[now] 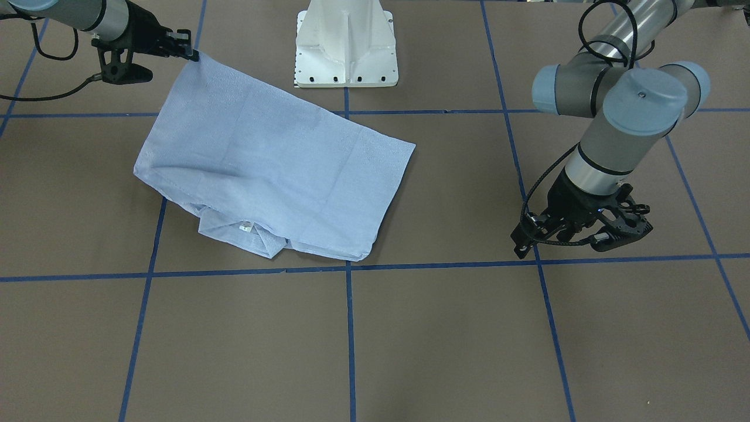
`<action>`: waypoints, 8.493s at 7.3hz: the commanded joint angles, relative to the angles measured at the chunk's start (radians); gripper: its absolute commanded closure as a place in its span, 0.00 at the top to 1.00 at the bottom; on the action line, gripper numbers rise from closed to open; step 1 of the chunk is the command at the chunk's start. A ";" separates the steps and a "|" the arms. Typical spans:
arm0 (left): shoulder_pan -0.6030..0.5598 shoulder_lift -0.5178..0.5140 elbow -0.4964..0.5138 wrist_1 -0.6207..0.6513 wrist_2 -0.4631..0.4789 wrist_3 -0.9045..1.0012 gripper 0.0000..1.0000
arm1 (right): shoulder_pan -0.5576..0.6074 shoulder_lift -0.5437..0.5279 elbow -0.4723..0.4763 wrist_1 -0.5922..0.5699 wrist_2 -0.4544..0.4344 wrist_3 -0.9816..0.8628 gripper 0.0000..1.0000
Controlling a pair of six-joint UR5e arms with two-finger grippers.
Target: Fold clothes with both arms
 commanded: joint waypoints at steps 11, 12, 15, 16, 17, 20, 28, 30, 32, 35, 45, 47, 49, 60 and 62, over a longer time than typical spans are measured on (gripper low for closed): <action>0.543 0.055 -0.133 -0.171 0.186 -0.434 0.85 | 0.175 0.337 -0.090 0.001 -0.368 0.014 1.00; 0.543 0.062 -0.133 -0.166 0.186 -0.433 0.83 | 0.176 0.337 -0.090 0.001 -0.364 0.016 1.00; 0.547 0.072 -0.132 -0.137 0.186 -0.434 0.82 | 0.178 0.367 -0.118 -0.002 -0.362 0.016 1.00; 0.553 0.061 -0.135 -0.114 0.186 -0.434 0.82 | 0.179 0.367 -0.118 -0.002 -0.362 0.016 1.00; 0.556 0.061 -0.134 -0.114 0.184 -0.434 0.80 | 0.181 0.367 -0.119 -0.003 -0.362 0.016 1.00; 0.569 0.059 -0.144 -0.102 0.180 -0.436 0.13 | 0.181 0.367 -0.119 -0.006 -0.361 0.019 1.00; 0.204 -0.275 0.296 -0.240 0.151 -0.338 0.00 | 0.198 0.362 -0.115 0.003 -0.370 0.021 1.00; 0.191 -0.402 0.547 -0.480 0.334 -0.339 0.00 | 0.202 0.364 -0.116 0.003 -0.370 0.021 1.00; 0.179 -0.410 0.583 -0.609 0.411 -0.339 0.00 | 0.202 0.364 -0.119 0.003 -0.371 0.021 1.00; 0.179 -0.415 0.601 -0.637 0.422 -0.297 0.99 | 0.201 0.365 -0.144 0.003 -0.373 0.015 1.00; 0.081 -0.090 0.143 -0.457 0.129 -0.097 1.00 | 0.107 0.580 -0.498 -0.050 -0.566 -0.306 1.00; 0.085 -0.099 0.081 -0.402 0.155 -0.101 1.00 | 0.113 0.554 -0.491 -0.048 -0.483 -0.292 1.00; 0.110 -0.105 0.054 -0.401 0.201 -0.101 1.00 | 0.109 0.551 -0.515 -0.059 -0.416 -0.263 0.99; 0.135 -0.152 0.051 -0.346 0.246 -0.101 1.00 | 0.069 0.664 -0.711 -0.048 -0.282 -0.236 0.69; 0.135 -0.152 0.049 -0.346 0.246 -0.101 1.00 | 0.064 0.660 -0.712 -0.049 -0.282 -0.232 0.59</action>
